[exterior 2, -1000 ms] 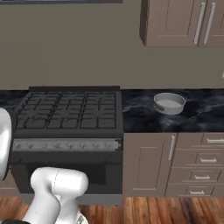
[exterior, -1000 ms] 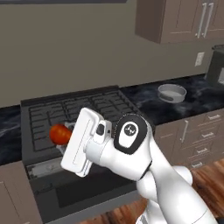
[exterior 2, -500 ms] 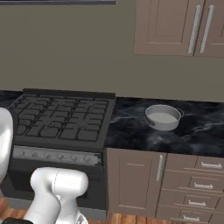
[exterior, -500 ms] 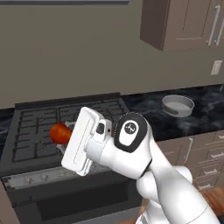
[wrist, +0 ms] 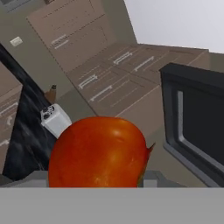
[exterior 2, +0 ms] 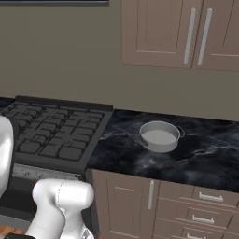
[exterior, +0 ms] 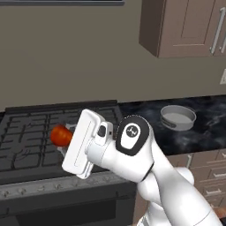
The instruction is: Turn on the sink faucet. Then move the tomato from the counter to the sink. Turn off the sink. Move the vegetable from the sink to the pot next to the stove. Finally move the pot to the front right burner.
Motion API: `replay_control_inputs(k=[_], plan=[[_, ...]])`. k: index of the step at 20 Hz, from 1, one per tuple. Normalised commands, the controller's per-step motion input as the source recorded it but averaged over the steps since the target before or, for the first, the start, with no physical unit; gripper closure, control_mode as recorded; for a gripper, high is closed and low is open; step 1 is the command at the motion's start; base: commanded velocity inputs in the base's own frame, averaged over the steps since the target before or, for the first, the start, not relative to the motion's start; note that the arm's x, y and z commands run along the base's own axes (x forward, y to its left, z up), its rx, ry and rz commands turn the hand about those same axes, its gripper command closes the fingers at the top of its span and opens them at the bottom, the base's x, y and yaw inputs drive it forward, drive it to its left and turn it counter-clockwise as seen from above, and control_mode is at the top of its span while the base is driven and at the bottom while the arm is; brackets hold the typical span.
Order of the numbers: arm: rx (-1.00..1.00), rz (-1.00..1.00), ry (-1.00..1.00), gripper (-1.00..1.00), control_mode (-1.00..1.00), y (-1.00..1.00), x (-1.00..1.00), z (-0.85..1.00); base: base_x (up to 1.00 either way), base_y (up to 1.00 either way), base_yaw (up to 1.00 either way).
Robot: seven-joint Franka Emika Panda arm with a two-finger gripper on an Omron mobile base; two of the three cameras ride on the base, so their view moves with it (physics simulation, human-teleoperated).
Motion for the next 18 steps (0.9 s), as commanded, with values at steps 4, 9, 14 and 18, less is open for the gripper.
replay_control_inputs(k=[4, 9, 14, 18], plan=[[0.00, 0.00, 0.00, 1.00, 1.00, 0.00, 0.00, 0.00, 0.45, -0.45, 0.20], [0.00, 0.00, 0.00, 1.00, 1.00, 0.00, 0.00, 0.00, 0.20, -0.07, 0.04], [0.00, 0.00, 0.00, 1.00, 1.00, 0.00, 0.00, 0.00, 0.01, 0.00, 0.00], [0.00, 0.00, 0.00, 1.00, -1.00, 0.00, 0.00, 0.00, 0.00, 0.00, 0.01]])
